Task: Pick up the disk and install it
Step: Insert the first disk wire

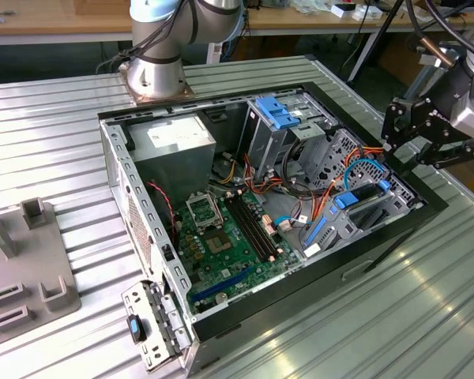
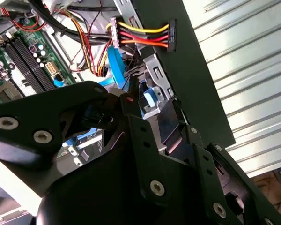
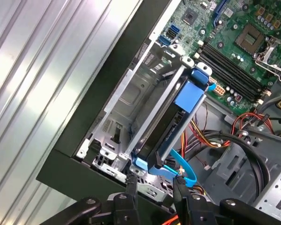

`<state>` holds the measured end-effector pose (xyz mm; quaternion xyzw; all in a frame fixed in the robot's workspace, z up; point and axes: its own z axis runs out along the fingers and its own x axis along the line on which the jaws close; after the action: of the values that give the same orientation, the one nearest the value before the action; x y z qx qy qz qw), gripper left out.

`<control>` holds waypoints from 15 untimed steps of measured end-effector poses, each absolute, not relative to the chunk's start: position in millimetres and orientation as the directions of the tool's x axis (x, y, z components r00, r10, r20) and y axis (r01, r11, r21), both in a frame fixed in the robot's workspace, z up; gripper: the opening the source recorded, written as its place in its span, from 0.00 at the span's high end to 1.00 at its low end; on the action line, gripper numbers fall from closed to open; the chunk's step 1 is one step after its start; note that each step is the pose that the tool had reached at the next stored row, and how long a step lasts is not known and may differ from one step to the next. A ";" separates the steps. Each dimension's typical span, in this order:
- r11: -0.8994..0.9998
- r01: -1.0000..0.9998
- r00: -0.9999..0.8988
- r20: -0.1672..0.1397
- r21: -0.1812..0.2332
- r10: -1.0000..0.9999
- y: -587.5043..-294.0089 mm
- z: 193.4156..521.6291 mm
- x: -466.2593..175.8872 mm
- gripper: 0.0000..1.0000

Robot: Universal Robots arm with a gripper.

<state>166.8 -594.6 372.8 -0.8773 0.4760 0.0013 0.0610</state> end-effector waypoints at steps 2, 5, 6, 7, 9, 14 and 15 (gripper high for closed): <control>-0.537 -0.837 0.544 -0.060 -0.106 -0.837 -595.2 372.8 164.4 0.56; -0.509 -0.854 0.516 -0.059 -0.106 -0.854 -595.2 372.5 164.3 0.56; -0.498 -0.861 0.506 -0.059 -0.105 -0.861 -595.2 372.4 164.4 0.56; -0.486 -0.868 0.493 -0.058 -0.105 -0.868 -595.2 372.1 164.3 0.56; -0.462 -0.881 0.469 -0.057 -0.104 -0.881 -595.2 371.8 164.3 0.56; -0.427 -0.899 0.433 -0.048 -0.100 -0.900 -595.3 371.1 160.2 0.56; -0.407 -0.908 0.412 -0.041 -0.097 -0.910 -595.2 370.7 160.3 0.56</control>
<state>160.3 -595.2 370.7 -0.8387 0.5421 -0.0091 0.0517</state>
